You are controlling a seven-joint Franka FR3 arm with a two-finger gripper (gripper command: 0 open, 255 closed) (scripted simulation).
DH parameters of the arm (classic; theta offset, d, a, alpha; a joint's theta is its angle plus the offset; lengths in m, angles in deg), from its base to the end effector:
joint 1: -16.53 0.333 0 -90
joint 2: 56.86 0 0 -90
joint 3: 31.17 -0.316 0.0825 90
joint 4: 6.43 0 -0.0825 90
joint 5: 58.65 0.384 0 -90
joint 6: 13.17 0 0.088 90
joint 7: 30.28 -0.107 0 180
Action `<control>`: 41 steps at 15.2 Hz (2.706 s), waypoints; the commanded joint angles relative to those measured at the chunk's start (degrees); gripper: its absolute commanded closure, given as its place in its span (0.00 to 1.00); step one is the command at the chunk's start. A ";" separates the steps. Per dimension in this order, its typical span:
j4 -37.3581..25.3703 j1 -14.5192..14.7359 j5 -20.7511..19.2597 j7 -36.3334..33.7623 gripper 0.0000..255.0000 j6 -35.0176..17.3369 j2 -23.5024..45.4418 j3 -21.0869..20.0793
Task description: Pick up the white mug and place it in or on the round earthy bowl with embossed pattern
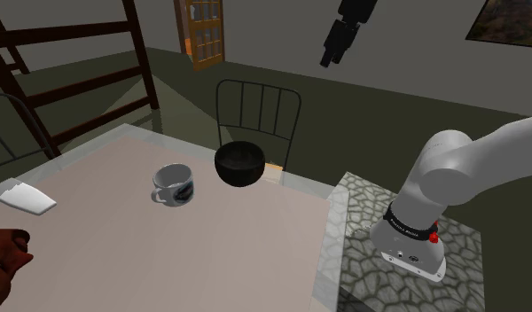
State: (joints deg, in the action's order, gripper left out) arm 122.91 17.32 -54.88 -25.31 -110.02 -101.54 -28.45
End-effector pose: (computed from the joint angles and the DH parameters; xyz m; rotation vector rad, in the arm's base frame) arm 0.3197 -0.0106 0.6476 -3.0346 -0.0946 -0.3311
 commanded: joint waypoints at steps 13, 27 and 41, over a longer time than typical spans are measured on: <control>-0.78 3.01 3.11 -9.98 0.00 -13.17 16.67 -10.37; -13.75 5.86 -1.70 -23.43 0.00 -23.30 43.73 -20.02; -34.58 13.08 -10.83 -34.11 0.00 -24.48 70.42 -21.28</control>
State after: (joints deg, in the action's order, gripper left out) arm 88.48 30.17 -65.46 -59.17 -134.00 -31.84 -49.81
